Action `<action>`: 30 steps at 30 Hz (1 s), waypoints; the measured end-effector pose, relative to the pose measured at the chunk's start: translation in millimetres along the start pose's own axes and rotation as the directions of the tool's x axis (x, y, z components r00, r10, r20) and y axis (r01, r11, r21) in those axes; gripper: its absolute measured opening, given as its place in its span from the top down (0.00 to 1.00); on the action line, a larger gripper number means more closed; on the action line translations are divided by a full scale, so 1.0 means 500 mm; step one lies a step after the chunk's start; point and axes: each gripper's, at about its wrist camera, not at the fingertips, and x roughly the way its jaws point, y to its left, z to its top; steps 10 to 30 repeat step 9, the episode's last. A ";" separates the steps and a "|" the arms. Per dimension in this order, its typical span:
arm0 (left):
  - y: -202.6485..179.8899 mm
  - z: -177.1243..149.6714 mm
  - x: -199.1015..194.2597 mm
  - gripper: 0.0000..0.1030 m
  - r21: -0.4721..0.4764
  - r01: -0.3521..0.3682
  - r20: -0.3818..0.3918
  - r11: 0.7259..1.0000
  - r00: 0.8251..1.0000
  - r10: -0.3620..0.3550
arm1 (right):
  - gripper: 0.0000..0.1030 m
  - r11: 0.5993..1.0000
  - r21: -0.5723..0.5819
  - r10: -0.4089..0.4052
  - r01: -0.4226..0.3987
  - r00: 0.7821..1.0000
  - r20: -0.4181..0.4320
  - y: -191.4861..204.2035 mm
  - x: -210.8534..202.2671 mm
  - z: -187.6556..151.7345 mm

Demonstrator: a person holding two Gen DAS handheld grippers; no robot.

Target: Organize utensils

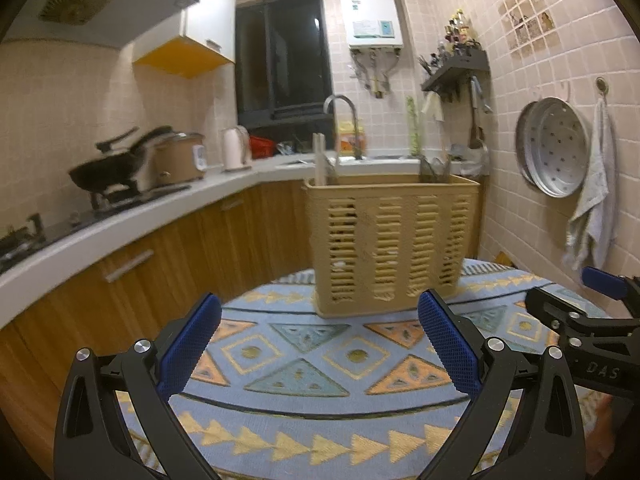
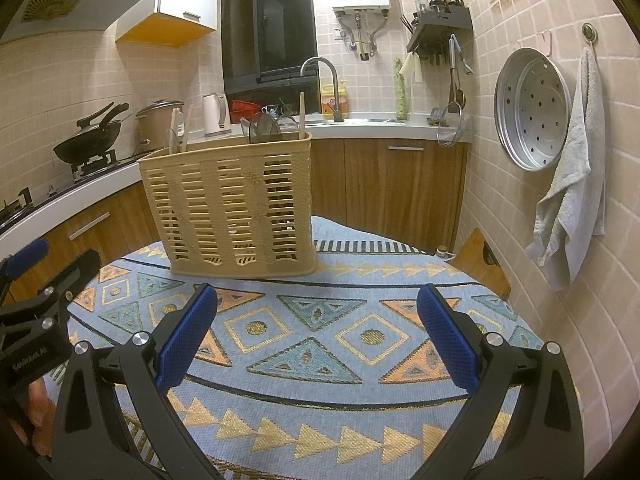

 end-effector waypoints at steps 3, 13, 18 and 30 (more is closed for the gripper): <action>0.000 0.001 -0.001 0.07 0.002 0.005 -0.002 1.000 1.000 -0.005 | 0.07 1.000 0.000 0.000 0.000 1.000 0.000 0.000 0.000 0.000; 0.010 0.004 0.008 0.07 -0.018 0.017 -0.024 1.000 1.000 -0.017 | 0.07 1.000 0.001 0.001 -0.001 1.000 0.000 0.000 0.001 0.001; 0.010 0.004 0.008 0.07 -0.018 0.017 -0.024 1.000 1.000 -0.017 | 0.07 1.000 0.001 0.001 -0.001 1.000 0.000 0.000 0.001 0.001; 0.010 0.004 0.008 0.07 -0.018 0.017 -0.024 1.000 1.000 -0.017 | 0.07 1.000 0.001 0.001 -0.001 1.000 0.000 0.000 0.001 0.001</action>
